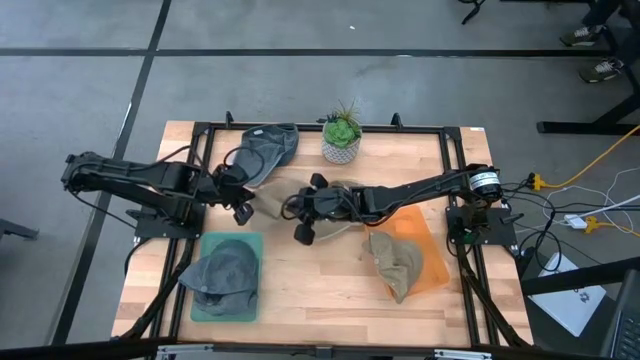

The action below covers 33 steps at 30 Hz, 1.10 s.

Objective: Pick & Place hat
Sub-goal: Put the left brown cap into the orange bin

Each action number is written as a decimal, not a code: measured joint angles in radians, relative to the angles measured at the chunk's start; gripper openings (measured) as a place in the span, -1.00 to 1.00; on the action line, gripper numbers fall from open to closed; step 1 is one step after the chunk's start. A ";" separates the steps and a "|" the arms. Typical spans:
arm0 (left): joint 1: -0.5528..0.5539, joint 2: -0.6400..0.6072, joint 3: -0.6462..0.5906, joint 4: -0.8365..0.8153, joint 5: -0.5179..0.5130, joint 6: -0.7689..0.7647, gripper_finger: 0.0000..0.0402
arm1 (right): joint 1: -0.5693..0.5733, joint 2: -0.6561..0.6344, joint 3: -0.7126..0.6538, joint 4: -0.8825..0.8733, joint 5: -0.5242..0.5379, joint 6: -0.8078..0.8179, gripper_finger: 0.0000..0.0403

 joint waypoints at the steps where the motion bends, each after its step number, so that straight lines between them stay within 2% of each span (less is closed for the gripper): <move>1: 0.000 -0.005 0.000 -0.004 0.000 0.016 -0.98 | 0.000 0.000 0.000 0.000 -0.022 0.010 -0.72; 5: 0.000 -0.015 0.014 -0.064 0.009 0.025 -0.98 | 0.000 -0.003 0.032 -0.032 -0.096 0.025 -0.49; 9: 0.000 -0.014 0.032 -0.092 0.031 0.008 -0.98 | 0.000 -0.006 0.088 -0.024 -0.104 0.010 -0.26; 12: 0.000 -0.014 0.045 -0.087 0.054 0.008 -0.98 | 0.000 -0.008 0.102 -0.004 -0.104 -0.013 -0.15; 20: 0.000 -0.014 0.075 -0.055 0.056 0.006 -0.98 | 0.000 0.001 0.102 -0.043 -0.105 0.021 -0.11; 29: -0.014 -0.010 0.075 0.002 0.132 0.156 -0.98 | -0.048 0.013 0.102 -0.075 -0.107 -0.035 -0.11; 33: -0.043 -0.010 0.075 0.009 0.135 0.197 -0.98 | -0.091 0.020 0.102 -0.097 -0.196 -0.081 -0.11</move>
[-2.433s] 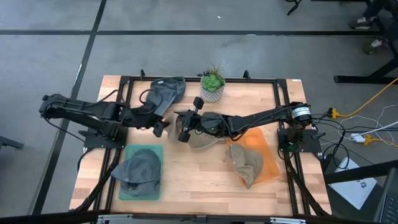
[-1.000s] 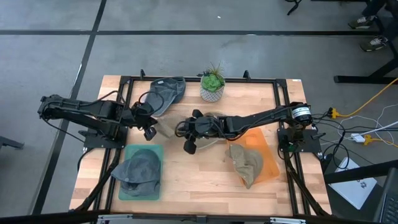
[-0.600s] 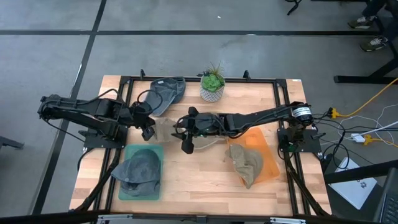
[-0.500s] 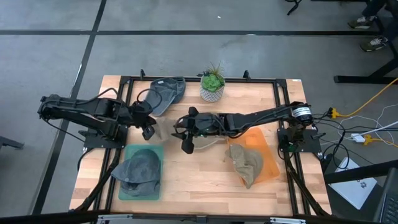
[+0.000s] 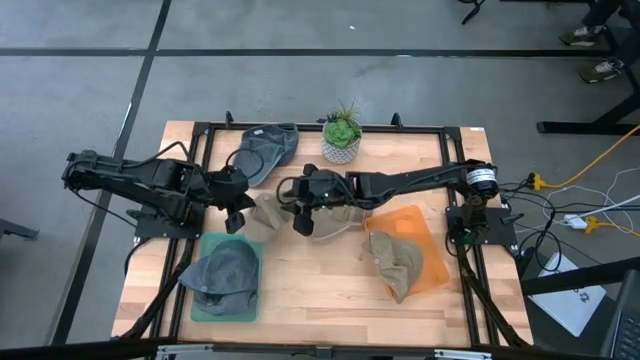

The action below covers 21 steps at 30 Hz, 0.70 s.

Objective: Pick & Place hat
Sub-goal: Put the left brown cap into the orange bin

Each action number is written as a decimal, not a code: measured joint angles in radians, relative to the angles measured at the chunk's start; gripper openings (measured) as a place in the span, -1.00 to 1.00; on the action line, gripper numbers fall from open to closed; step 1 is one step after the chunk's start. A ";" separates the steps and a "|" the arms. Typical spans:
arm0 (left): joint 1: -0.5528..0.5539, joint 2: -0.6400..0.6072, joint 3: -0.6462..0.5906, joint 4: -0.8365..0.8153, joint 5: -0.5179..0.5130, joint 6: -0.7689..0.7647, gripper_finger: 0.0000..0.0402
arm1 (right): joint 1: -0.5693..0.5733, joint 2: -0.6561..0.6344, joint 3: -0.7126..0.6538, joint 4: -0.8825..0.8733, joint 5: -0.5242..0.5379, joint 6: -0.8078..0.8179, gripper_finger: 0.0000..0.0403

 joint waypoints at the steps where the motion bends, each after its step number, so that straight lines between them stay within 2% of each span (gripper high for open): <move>1: -0.007 0.000 0.000 0.000 0.000 0.004 -0.98 | -0.011 0.000 0.000 0.001 -0.027 -0.013 -0.11; 8: -0.051 0.000 0.000 -0.004 0.000 0.027 -0.98 | -0.075 0.002 0.000 0.004 -0.199 -0.071 -0.11; 13: -0.073 0.000 0.000 -0.004 0.000 0.032 -0.98 | -0.094 0.002 0.000 0.017 -0.232 -0.086 -0.11; 17: -0.083 0.000 0.000 -0.002 -0.040 0.033 -0.98 | -0.103 0.009 0.000 0.026 -0.360 -0.081 -0.11; 21: -0.083 0.000 0.000 0.007 -0.053 0.040 -0.98 | -0.103 0.035 0.000 0.024 -0.413 -0.060 -0.11</move>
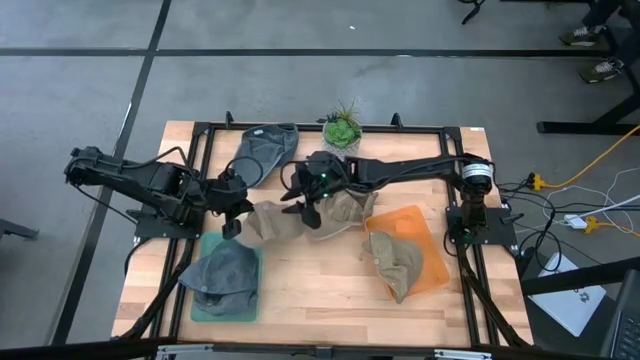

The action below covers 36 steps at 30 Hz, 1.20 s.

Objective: Pick & Place hat
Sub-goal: Put the left brown cap into the orange bin

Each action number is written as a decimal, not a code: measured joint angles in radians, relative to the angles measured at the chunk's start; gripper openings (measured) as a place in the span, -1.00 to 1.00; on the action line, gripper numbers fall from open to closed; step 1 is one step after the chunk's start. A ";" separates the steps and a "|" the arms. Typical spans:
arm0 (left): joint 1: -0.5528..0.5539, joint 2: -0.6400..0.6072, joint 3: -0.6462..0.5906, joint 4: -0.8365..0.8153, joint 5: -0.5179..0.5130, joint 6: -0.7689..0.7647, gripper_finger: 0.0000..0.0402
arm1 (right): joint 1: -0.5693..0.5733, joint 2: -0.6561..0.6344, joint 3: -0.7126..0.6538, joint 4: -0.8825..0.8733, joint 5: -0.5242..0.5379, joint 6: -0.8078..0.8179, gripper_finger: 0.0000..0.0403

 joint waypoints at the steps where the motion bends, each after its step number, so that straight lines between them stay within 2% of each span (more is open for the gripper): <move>1: 0.000 0.000 0.000 0.001 0.000 0.000 -0.98 | 0.000 0.007 0.000 0.000 -0.009 0.006 -0.11; 5: 0.000 0.000 0.000 0.001 -0.001 0.000 -0.98 | 0.000 0.022 0.000 -0.003 -0.013 0.005 -0.12; 8: 0.000 0.000 0.000 0.000 -0.001 0.000 -0.98 | 0.000 0.022 0.000 0.001 -0.013 0.005 -0.24; 10: 0.000 0.000 0.000 -0.009 -0.001 0.000 -0.98 | 0.000 0.019 0.000 -0.002 -0.013 0.005 -0.41; 14: 0.000 0.000 0.000 -0.040 -0.001 -0.020 -0.98 | -0.001 0.015 0.000 -0.011 -0.012 0.002 -0.89; 15: 0.000 0.000 0.000 -0.050 -0.001 -0.028 -0.98 | -0.001 0.015 0.000 -0.017 -0.011 0.001 -0.94; 19: 0.000 0.000 0.000 -0.087 0.008 -0.061 -0.98 | -0.001 0.015 0.000 -0.033 0.077 0.026 -0.96; 24: 0.001 0.000 0.000 -0.132 0.080 -0.110 -0.98 | 0.000 0.015 0.001 -0.023 0.156 0.060 -0.98; 31: 0.001 0.000 0.001 -0.161 0.133 -0.152 -0.97 | 0.008 0.015 0.001 0.007 0.205 0.112 -0.99; 36: -0.001 -0.001 0.000 -0.194 0.251 -0.215 -0.88 | 0.007 0.013 -0.001 -0.023 0.283 0.127 -0.99</move>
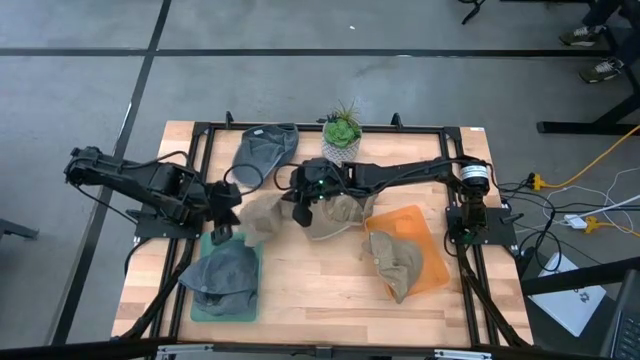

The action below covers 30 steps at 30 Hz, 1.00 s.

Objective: Pick & Place hat
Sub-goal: Put the left brown cap into the orange bin

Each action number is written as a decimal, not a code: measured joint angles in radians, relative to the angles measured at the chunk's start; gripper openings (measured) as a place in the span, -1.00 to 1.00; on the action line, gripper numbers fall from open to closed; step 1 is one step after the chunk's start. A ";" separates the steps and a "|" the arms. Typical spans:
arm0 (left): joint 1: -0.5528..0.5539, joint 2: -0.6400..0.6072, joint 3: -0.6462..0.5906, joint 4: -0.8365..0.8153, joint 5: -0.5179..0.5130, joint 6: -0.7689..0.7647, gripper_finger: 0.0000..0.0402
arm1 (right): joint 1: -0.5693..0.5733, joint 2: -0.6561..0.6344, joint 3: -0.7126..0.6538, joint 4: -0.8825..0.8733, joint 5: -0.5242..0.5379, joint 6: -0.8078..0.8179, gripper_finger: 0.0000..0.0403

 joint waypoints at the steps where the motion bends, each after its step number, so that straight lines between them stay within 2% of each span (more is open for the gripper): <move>1: 0.000 0.000 0.000 0.009 0.019 -0.007 -0.85 | 0.000 0.000 0.000 -0.003 0.020 0.006 -0.99; 6: 0.000 0.000 0.000 0.029 0.012 -0.015 -0.68 | 0.000 0.000 0.000 -0.032 0.082 0.031 -0.99; 13: 0.009 0.000 0.000 0.158 -0.244 0.017 -0.39 | 0.001 0.000 0.000 -0.010 0.092 0.088 -1.00; 16: 0.011 0.001 -0.003 0.260 -0.315 0.065 -0.28 | 0.001 0.000 0.000 0.000 0.092 0.098 -1.00; 21: 0.010 0.037 -0.009 0.375 -0.325 0.196 -0.12 | 0.001 0.000 0.000 0.027 0.086 0.110 -1.00; 30: 0.010 0.166 -0.009 0.348 -0.394 0.332 -0.01 | 0.006 0.000 0.000 0.058 0.020 0.113 -1.00</move>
